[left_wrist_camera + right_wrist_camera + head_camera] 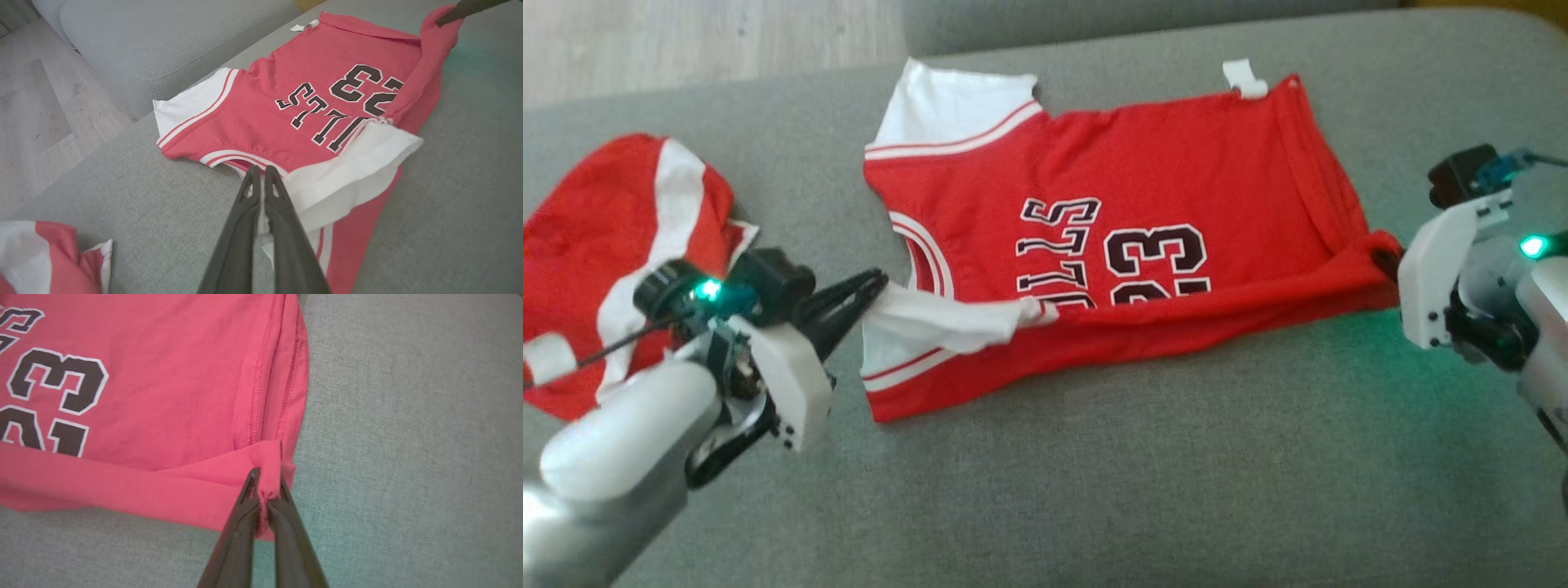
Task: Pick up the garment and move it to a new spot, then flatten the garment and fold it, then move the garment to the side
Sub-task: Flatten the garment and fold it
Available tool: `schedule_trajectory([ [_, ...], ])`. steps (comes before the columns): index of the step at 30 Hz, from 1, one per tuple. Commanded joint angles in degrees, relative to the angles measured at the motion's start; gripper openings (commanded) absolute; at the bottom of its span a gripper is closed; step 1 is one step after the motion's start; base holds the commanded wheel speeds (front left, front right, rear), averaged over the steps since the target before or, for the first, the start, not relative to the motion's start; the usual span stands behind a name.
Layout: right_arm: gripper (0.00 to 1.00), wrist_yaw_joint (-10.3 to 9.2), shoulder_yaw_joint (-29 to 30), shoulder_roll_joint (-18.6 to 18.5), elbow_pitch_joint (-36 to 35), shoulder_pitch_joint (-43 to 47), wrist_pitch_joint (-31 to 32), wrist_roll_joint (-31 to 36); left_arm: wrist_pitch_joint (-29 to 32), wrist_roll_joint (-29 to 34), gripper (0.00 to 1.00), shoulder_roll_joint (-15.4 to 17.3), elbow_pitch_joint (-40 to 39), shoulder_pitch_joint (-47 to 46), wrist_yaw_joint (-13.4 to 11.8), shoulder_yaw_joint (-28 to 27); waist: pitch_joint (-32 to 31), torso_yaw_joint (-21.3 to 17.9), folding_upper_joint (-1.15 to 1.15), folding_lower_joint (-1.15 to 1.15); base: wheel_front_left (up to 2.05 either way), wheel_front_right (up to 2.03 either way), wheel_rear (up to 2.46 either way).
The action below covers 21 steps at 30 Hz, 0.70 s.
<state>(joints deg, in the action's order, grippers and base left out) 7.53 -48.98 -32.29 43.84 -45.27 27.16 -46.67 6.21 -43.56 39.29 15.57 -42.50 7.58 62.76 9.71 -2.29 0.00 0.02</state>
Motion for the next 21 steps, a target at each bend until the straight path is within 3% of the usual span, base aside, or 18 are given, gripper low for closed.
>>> schedule_trajectory([
  [1,0.0,-0.04,0.1,-0.2,-0.6,-1.3,-0.4,0.5,-0.6,0.0,0.0,1.8,-0.4,-4.1,-0.1,-2.0,1.1,-0.3,0.0,-0.02,0.0,0.0,0.0],
  [6,0.0,-0.04,0.4,2.1,2.0,-3.2,-1.7,0.5,-1.8,-1.3,0.0,0.3,4.5,-9.5,-0.1,2.1,2.4,-0.5,0.0,-0.02,0.0,0.0,0.0],
  [7,0.42,-0.04,0.6,2.3,2.3,-3.7,-2.8,0.7,-2.4,-1.5,0.0,-0.2,5.5,-10.5,-0.1,2.3,2.6,-0.4,0.0,-0.02,0.0,0.0,0.0],
  [8,1.0,-0.04,1.1,2.6,3.1,-4.2,-4.0,0.9,-3.4,-1.4,0.51,-0.8,6.6,-11.5,-0.1,2.4,2.8,-0.4,0.0,-0.02,0.0,0.0,0.0],
  [9,1.0,-0.04,1.4,2.9,3.8,-4.7,-5.1,1.2,-4.7,-1.2,1.0,-1.3,8.0,-12.3,-0.1,2.2,2.9,-0.4,0.0,-0.02,0.0,0.0,0.0],
  [14,1.0,-0.04,5.0,4.9,5.4,-6.4,-15.1,0.6,-12.2,-0.8,1.0,-4.7,13.8,-14.2,-1.8,-0.2,2.0,-0.1,0.0,-0.02,0.0,0.0,0.0],
  [21,1.0,-0.04,7.7,5.7,3.9,-5.1,-34.9,4.5,-20.7,-4.0,1.0,-7.9,14.5,-9.5,-8.6,-7.6,-1.9,0.3,0.0,-0.02,0.0,0.0,0.0],
])
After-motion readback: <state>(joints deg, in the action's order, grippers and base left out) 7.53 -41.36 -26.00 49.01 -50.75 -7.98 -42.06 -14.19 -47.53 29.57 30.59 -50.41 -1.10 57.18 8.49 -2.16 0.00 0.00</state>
